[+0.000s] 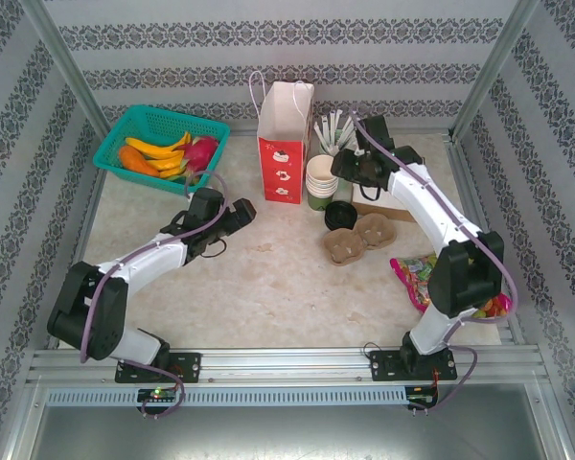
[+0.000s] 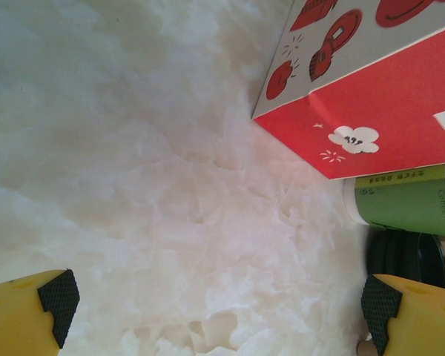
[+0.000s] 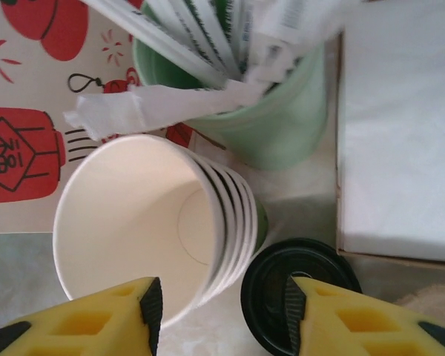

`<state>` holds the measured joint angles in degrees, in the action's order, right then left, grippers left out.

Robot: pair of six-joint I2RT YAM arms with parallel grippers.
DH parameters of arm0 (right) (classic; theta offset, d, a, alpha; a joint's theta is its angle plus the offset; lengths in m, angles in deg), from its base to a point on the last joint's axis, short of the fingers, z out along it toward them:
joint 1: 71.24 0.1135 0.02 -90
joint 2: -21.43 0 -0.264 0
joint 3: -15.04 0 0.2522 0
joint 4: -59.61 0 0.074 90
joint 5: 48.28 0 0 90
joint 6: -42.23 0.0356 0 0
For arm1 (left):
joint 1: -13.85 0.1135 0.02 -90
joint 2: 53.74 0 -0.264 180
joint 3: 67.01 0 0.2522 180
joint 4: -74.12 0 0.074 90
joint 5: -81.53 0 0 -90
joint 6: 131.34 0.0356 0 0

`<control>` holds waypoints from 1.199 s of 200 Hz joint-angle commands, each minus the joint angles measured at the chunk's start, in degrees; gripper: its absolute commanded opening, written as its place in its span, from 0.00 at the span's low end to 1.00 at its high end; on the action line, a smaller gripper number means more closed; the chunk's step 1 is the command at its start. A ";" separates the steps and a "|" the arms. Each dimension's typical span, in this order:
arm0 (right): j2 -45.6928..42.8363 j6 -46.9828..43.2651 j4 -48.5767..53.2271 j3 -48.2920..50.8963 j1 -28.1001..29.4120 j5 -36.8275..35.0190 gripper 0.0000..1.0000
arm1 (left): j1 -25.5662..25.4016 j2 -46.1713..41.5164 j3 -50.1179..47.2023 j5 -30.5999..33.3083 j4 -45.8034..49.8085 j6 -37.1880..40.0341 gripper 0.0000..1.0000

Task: Pack the takeout coffee

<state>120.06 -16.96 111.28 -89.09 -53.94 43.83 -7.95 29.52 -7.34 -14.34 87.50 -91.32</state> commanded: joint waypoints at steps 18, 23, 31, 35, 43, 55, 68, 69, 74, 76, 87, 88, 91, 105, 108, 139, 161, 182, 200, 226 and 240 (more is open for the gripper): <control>5.66 -4.39 7.54 -8.43 1.54 -3.23 0.39 | -0.61 1.45 3.84 -0.57 3.75 2.46 1.00; 6.20 -4.70 7.97 -9.09 1.79 -3.62 0.37 | -0.68 1.59 3.96 -0.48 4.09 2.59 1.00; 7.09 -5.02 8.76 -10.20 2.02 -4.31 0.34 | -0.61 1.84 4.18 -0.30 4.46 2.60 1.00; 7.49 -5.11 9.15 -10.68 2.03 -4.75 0.33 | -0.65 1.83 4.27 -0.20 4.50 2.68 1.00; 8.16 -5.06 9.86 -11.45 2.23 -5.79 0.32 | -0.62 1.95 4.26 -0.15 4.56 2.73 1.00; 8.84 -5.16 10.08 -11.99 2.37 -6.66 0.32 | -0.62 2.16 4.35 -0.11 4.64 2.86 1.00; 9.42 -5.14 10.12 -12.19 2.46 -6.92 0.32 | -0.61 2.45 4.48 -0.03 4.97 3.04 1.00; 9.49 -5.14 10.14 -12.20 2.47 -6.93 0.31 | -0.61 2.53 4.51 -0.03 5.01 3.08 1.00; 9.75 -5.23 10.09 -12.32 2.56 -6.83 0.31 | -0.64 2.61 4.66 -0.06 5.11 3.17 1.00; 9.85 -5.25 10.15 -12.36 2.56 -6.85 0.30 | -0.62 2.67 4.70 -0.03 5.19 3.18 1.00; 10.38 -5.48 10.30 -12.78 2.69 -6.53 0.28 | -0.61 2.90 4.91 0.07 5.44 3.37 1.00; 10.41 -5.49 10.32 -12.80 2.67 -6.52 0.28 | -0.61 2.93 4.94 0.07 5.42 3.38 1.00; 10.53 -5.49 10.45 -12.92 2.72 -6.51 0.28 | -0.61 2.99 5.04 0.06 5.52 3.44 1.00; 11.10 -5.49 10.62 -13.41 2.84 -6.53 0.27 | -0.61 3.17 5.35 0.21 5.79 3.64 1.00; 11.18 -5.48 10.61 -13.43 2.91 -6.64 0.26 | -0.61 3.28 5.36 0.22 5.90 3.73 1.00; 10.90 -6.36 10.76 -14.02 3.82 -9.14 0.18 | -0.64 3.71 6.28 0.55 6.63 4.23 1.00; 10.72 -7.15 10.92 -14.44 3.80 -8.81 0.09 | -0.61 3.84 6.54 0.71 6.89 4.23 1.00; 9.78 -7.26 10.37 -14.42 3.67 -7.79 0.00 | -0.63 4.10 6.95 0.68 7.47 4.35 1.00; 8.83 -7.09 9.89 -14.39 3.28 -6.66 0.00 | -0.62 4.00 7.31 0.68 8.06 4.34 1.00; 7.49 -5.79 8.19 -13.71 1.50 -1.63 0.00 | -0.63 3.68 7.72 -0.15 7.78 4.71 1.00; 6.99 -5.49 7.80 -13.48 0.91 0.30 0.00 | -0.61 3.61 7.99 -0.54 7.69 5.29 1.00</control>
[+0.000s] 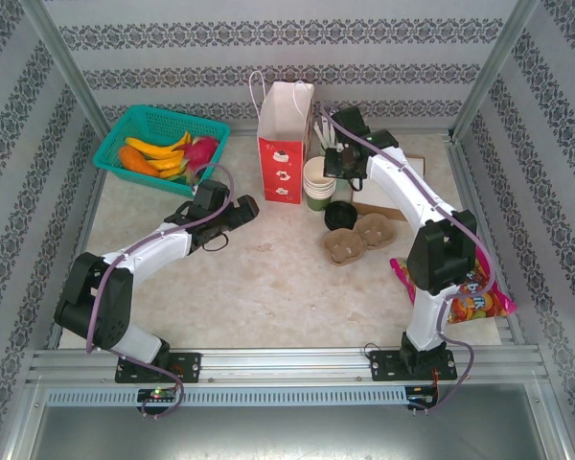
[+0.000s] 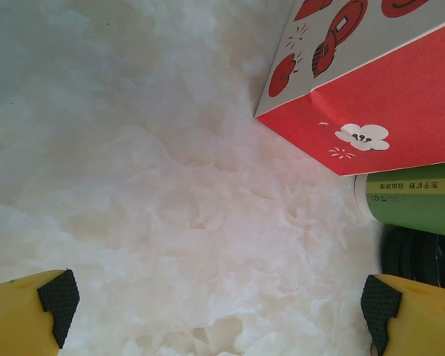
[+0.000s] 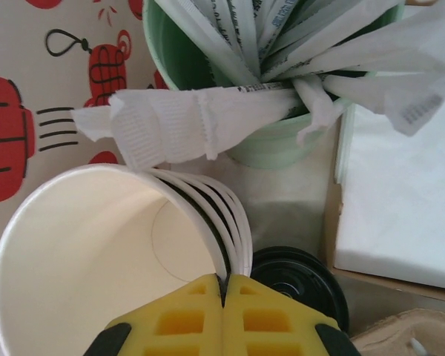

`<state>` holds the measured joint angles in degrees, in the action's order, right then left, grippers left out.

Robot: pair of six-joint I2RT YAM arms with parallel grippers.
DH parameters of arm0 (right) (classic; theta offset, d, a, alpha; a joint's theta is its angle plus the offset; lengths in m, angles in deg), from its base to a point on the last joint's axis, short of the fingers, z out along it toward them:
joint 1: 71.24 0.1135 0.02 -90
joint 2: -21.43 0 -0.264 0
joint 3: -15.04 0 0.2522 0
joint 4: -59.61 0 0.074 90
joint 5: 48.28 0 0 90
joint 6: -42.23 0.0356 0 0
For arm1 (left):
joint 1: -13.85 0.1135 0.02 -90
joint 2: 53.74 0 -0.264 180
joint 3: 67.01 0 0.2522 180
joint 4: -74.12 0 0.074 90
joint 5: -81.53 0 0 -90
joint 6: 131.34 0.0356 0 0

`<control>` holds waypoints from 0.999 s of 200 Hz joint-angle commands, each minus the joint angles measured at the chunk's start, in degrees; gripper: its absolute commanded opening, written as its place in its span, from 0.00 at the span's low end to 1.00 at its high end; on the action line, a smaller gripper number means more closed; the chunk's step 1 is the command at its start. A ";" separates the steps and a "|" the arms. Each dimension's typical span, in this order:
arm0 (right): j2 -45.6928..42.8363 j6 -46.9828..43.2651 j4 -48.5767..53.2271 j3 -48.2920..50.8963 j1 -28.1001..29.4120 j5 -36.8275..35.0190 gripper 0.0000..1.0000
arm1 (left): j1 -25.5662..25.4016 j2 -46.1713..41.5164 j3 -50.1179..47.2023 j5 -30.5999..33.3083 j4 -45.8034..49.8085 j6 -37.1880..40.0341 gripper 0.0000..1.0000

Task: Pack the takeout coffee

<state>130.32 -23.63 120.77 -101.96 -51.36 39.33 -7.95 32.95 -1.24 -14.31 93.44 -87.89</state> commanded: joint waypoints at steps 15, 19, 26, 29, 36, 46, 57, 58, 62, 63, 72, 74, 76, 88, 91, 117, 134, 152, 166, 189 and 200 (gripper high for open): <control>-3.57 1.23 -1.81 -0.52 -1.93 5.48 0.00 | -0.66 0.07 2.12 -0.70 1.61 2.58 1.00; -3.71 1.36 -1.99 -0.38 -2.07 5.80 0.00 | -0.61 0.05 2.12 -0.85 1.54 2.94 0.99; -3.83 1.46 -2.04 -0.22 -2.30 5.93 0.00 | -0.61 0.03 2.13 -1.36 1.07 3.69 1.00; -3.94 1.52 -2.09 -0.09 -2.33 5.82 0.00 | -0.61 0.05 2.20 -1.69 0.83 4.04 1.00; -4.20 1.53 -2.38 0.29 -2.47 5.56 0.00 | -0.64 0.05 2.29 -2.37 0.23 5.05 1.00; -4.47 1.52 -2.29 0.41 -2.80 5.68 0.00 | -0.66 -0.03 2.57 -2.89 0.06 6.21 1.00; -5.02 1.73 -2.64 0.80 -3.00 6.32 0.00 | -0.65 -0.05 3.07 -3.14 0.22 7.40 1.00; -5.05 1.76 -2.65 0.78 -3.00 6.34 0.00 | -0.67 -0.09 3.13 -3.17 0.23 7.46 1.00; -5.27 1.69 -2.63 0.89 -3.00 6.22 0.00 | -0.61 -0.11 3.20 -3.29 0.16 7.83 1.00; -5.31 1.65 -2.60 0.91 -3.00 6.20 0.00 | -0.61 -0.07 3.28 -3.29 0.20 7.90 1.00; -5.73 1.50 -2.42 0.85 -2.91 5.79 0.00 | -0.68 -0.19 3.41 -3.74 0.00 8.51 1.00; -5.82 1.41 -2.29 0.85 -2.89 5.68 0.00 | -0.67 -0.18 3.48 -3.89 -0.13 8.65 1.00; -5.84 1.38 -2.26 0.76 -2.90 5.62 0.00 | -0.67 -0.25 3.52 -4.06 -0.23 8.77 1.00; -6.75 1.36 -1.96 0.82 -2.92 5.13 0.00 | -0.68 -0.34 3.85 -5.14 -0.38 9.18 1.00; -7.00 1.40 -1.89 0.85 -2.89 5.04 0.00 | -0.63 -0.38 4.02 -5.51 -0.44 9.23 1.00; -9.83 1.26 -1.71 1.30 -2.47 4.77 0.00 | -0.61 -0.80 5.28 -6.22 0.58 8.96 1.00; -11.81 1.17 -1.49 1.64 -1.95 4.48 0.00 | -0.59 -1.50 5.62 -5.18 1.26 8.03 0.99; -13.59 0.83 -0.12 1.57 -1.44 4.04 0.00 | -0.52 -2.28 5.82 -3.59 2.15 6.64 1.00; -14.84 0.58 1.57 1.64 -1.00 4.15 0.00 | -0.42 -3.12 5.90 -2.32 3.01 5.53 1.00; -16.81 0.02 5.78 1.49 -0.24 3.53 0.00 | -0.30 -4.96 5.43 -0.57 3.25 3.86 1.00; -17.97 -0.09 7.20 1.79 0.28 2.93 0.00 | -0.26 -6.18 4.39 0.11 2.01 2.54 1.00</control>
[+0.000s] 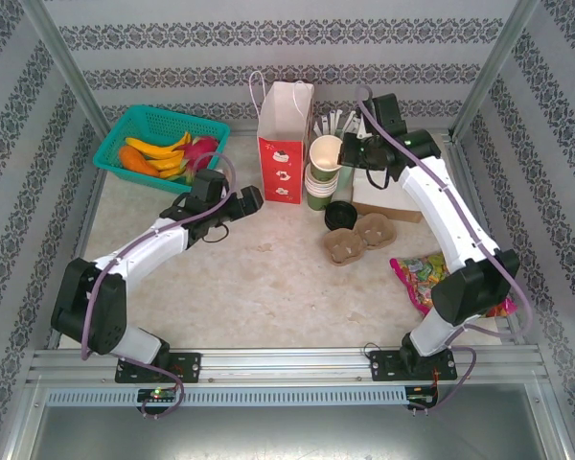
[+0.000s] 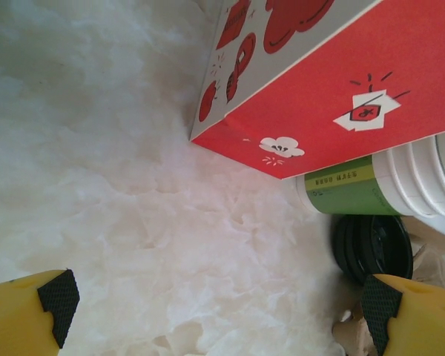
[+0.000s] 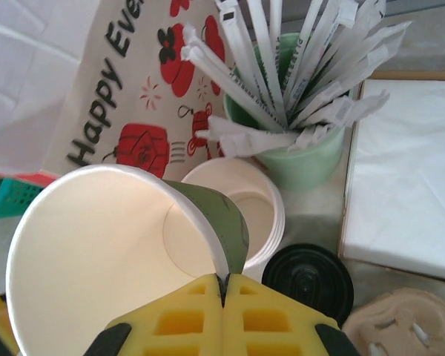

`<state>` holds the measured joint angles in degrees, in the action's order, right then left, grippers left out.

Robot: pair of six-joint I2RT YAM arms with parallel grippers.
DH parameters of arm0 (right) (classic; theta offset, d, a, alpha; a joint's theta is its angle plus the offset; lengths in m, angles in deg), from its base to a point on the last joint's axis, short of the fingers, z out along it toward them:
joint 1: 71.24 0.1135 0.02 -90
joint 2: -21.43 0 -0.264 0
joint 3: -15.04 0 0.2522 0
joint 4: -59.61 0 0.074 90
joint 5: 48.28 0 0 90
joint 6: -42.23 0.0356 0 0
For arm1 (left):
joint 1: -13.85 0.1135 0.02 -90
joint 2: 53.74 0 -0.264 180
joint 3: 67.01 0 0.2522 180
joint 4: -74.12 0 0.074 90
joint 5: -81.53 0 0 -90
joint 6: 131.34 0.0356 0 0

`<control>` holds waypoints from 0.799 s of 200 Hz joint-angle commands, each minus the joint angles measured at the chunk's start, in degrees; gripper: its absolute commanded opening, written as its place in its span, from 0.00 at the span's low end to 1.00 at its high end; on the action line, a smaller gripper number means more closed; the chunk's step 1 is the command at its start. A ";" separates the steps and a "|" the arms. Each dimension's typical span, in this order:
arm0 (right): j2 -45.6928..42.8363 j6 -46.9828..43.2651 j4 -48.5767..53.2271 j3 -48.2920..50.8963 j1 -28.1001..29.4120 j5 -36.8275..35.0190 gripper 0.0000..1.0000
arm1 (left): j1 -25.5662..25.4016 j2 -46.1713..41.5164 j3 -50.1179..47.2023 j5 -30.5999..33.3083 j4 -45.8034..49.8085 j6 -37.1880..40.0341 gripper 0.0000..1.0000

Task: Pack the takeout coffee

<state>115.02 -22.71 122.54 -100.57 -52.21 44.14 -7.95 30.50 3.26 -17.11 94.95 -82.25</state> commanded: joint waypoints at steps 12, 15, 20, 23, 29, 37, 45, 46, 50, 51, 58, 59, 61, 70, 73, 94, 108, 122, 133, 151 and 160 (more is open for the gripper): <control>-4.17 -0.48 6.20 1.36 1.88 -1.11 0.00 | -0.32 -5.21 -2.24 2.26 -2.73 -3.99 1.00; -4.51 -0.30 6.20 1.71 2.00 -0.77 0.00 | -0.29 -5.58 -2.79 2.09 -3.55 -4.05 1.00; -4.96 0.02 6.20 2.23 2.27 -0.29 0.00 | -0.28 -6.05 -3.61 2.08 -4.58 -4.19 1.00; -5.22 0.19 6.27 2.59 2.46 0.08 0.00 | -0.28 -6.42 -4.02 2.06 -4.94 -4.26 1.00; -5.78 0.53 6.34 3.52 2.89 0.64 0.00 | -0.26 -7.01 -4.48 2.49 -5.14 -4.27 1.00; -6.24 0.87 6.65 4.30 3.69 1.24 0.00 | -0.33 -7.71 -4.69 3.32 -4.48 -3.76 1.00; -6.37 0.77 7.58 4.84 4.35 1.28 0.00 | -0.29 -8.29 -4.19 4.41 -2.48 -3.36 1.00; -6.38 0.73 7.73 4.87 4.44 1.23 0.00 | -0.27 -8.34 -4.07 4.55 -2.31 -3.33 1.00; -6.32 0.70 8.28 5.02 4.91 1.04 0.00 | -0.31 -8.59 -3.62 5.10 -0.95 -3.01 1.00; -6.31 0.69 8.39 5.09 4.98 0.98 0.00 | -0.28 -8.63 -3.48 5.25 -0.67 -2.94 1.00; -6.17 0.82 8.83 5.75 5.79 0.75 0.00 | -0.31 -8.94 -2.50 5.69 1.36 -2.23 0.99; -6.14 0.86 8.90 5.95 6.05 0.75 0.00 | -0.28 -8.98 -2.39 5.72 1.63 -2.15 1.00; -6.13 0.86 8.92 6.08 6.13 0.75 0.00 | -0.26 -9.07 -2.18 5.74 2.16 -1.92 1.00; -5.96 1.28 8.65 7.45 7.27 0.51 0.00 | -0.28 -9.10 -0.61 5.37 4.66 -0.66 1.00; -5.95 1.62 8.33 7.98 7.67 0.49 0.00 | -0.20 -9.10 -0.09 5.15 5.54 -0.06 1.00; -5.46 3.64 5.29 12.20 10.13 0.34 0.00 | -0.17 -8.94 2.28 5.04 9.47 0.39 1.00; -4.29 4.32 4.44 13.43 11.97 -1.33 0.00 | -0.12 -9.30 1.95 4.96 9.31 -0.54 0.99; -3.14 5.75 2.28 14.88 14.05 -1.85 0.00 | -0.01 -9.58 1.20 4.87 8.76 -1.96 0.99; -2.11 6.85 0.03 16.09 15.53 -1.71 0.00 | 0.11 -9.56 0.76 4.73 8.36 -3.08 0.99; -0.02 7.72 -1.60 16.44 17.57 -4.59 0.00 | 0.28 -9.54 0.02 4.77 7.73 -4.64 1.00; 0.75 8.18 -3.28 16.99 18.40 -4.84 0.00 | 0.35 -9.50 -0.29 4.85 7.53 -5.13 0.99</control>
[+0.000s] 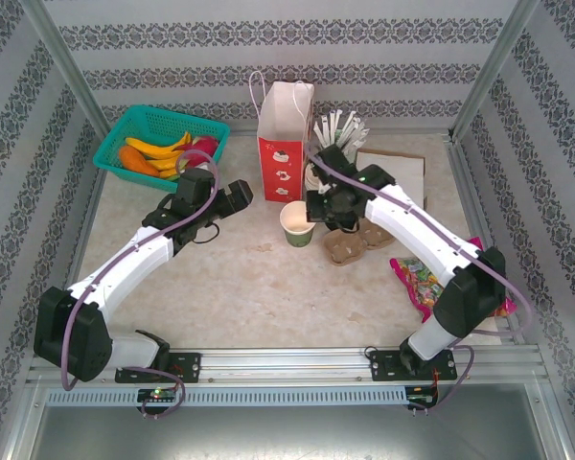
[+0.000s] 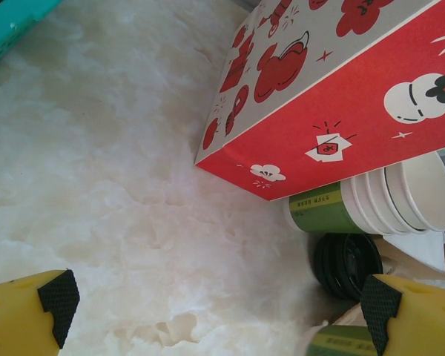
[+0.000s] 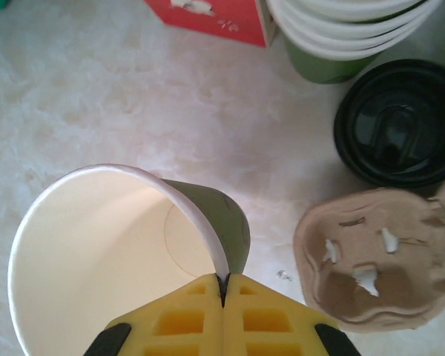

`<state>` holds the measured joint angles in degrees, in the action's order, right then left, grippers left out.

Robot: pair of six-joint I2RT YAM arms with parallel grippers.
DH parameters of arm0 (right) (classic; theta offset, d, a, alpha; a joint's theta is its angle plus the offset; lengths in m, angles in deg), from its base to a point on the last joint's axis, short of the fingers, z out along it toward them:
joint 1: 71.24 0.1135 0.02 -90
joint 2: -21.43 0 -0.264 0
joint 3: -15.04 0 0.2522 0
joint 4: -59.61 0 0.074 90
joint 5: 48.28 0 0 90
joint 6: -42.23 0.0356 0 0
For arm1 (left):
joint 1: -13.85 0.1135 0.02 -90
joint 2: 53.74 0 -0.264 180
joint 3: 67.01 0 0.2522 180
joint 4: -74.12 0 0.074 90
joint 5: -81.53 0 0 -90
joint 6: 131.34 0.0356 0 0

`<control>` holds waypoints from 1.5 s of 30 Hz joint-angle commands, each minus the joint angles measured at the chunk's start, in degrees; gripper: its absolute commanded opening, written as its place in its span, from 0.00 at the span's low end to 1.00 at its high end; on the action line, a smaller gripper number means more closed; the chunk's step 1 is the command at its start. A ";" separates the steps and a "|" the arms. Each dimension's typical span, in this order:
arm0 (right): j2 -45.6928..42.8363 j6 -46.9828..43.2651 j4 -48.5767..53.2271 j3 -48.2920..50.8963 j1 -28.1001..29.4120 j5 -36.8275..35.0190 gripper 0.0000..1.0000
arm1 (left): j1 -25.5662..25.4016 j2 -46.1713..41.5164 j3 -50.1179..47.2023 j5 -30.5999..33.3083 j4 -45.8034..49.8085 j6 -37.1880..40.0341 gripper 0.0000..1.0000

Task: Pack the takeout coffee

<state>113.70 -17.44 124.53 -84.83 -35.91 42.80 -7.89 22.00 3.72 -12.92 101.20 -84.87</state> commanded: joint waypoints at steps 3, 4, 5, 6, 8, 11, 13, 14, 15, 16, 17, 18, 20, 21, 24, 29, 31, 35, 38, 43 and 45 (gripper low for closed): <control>3.09 3.50 -7.47 1.99 3.03 -3.71 0.00 | 0.34 -0.91 -1.00 0.67 1.27 -2.70 0.99; 3.77 3.51 -7.86 1.99 3.29 -3.87 0.00 | 0.34 -0.87 -1.07 0.67 1.35 -2.70 1.00; 4.48 3.51 -8.00 1.93 3.44 -4.01 0.00 | 0.31 -0.82 -1.16 0.67 1.44 -2.55 1.00; 5.11 3.60 -8.22 2.04 3.47 -3.74 0.00 | 0.43 -0.78 -1.25 0.50 1.62 -2.07 1.00; 5.89 3.74 -9.15 2.63 3.73 -2.98 0.00 | 0.43 -0.76 -1.34 0.32 2.00 -1.56 0.99; 6.67 3.35 -10.84 3.67 4.08 -2.25 0.00 | 0.48 -0.14 -1.05 -1.45 2.63 -0.98 1.00; 6.95 3.67 -12.21 4.70 4.19 -1.51 0.00 | 0.47 0.58 -0.59 -3.41 2.72 -0.44 0.99; 7.11 3.81 -12.77 5.25 4.17 -1.14 0.00 | 0.47 1.06 -0.23 -4.34 2.92 -0.30 1.00; 7.14 4.00 -13.15 5.70 4.25 -1.06 0.00 | 0.50 1.60 0.06 -5.17 3.11 -0.25 1.00; 7.22 3.99 -13.44 6.05 4.22 -0.99 0.00 | 0.55 1.97 0.27 -5.82 3.11 -0.11 1.00; 7.29 3.95 -13.61 6.35 4.23 -0.94 0.00 | 0.53 2.33 0.33 -6.62 3.03 0.08 1.00; 7.25 3.91 -13.79 6.68 4.22 -1.00 0.00 | 0.47 2.80 0.54 -7.24 2.94 0.15 1.00; 7.14 3.78 -14.11 7.24 4.24 -1.04 0.00 | 0.54 3.40 0.83 -8.21 2.94 0.52 1.00; 7.14 3.78 -14.16 7.48 4.25 -0.96 0.00 | 0.51 3.73 0.88 -8.59 3.03 0.84 1.00; 7.22 3.78 -14.59 8.21 4.26 -0.50 0.00 | 0.48 4.53 1.54 -8.83 3.72 1.46 1.00; 7.22 3.60 -14.43 8.89 4.22 -0.59 0.00 | 0.54 5.11 1.57 -9.34 3.73 1.57 1.00; 6.97 3.45 -14.42 9.02 4.22 -0.66 0.02 | 0.48 5.12 1.57 -9.66 3.73 1.52 1.00; 6.05 2.83 -14.01 8.85 4.12 -0.92 0.19 | 0.49 5.52 1.81 -10.12 3.77 1.69 1.00; 4.72 2.44 -13.84 9.01 3.67 -1.02 0.27 | 0.55 5.92 2.02 -10.40 3.73 1.52 1.00; 0.41 2.18 -13.43 9.81 1.54 -0.56 0.39 | 0.54 6.88 2.77 -11.02 4.08 1.26 0.99; -2.16 2.90 -14.36 12.05 -0.78 -0.43 0.51 | 0.50 7.29 2.85 -11.40 3.93 0.88 1.00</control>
<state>116.52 -14.80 110.23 -75.17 -33.81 42.32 -7.80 28.38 4.66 -23.25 104.11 -84.24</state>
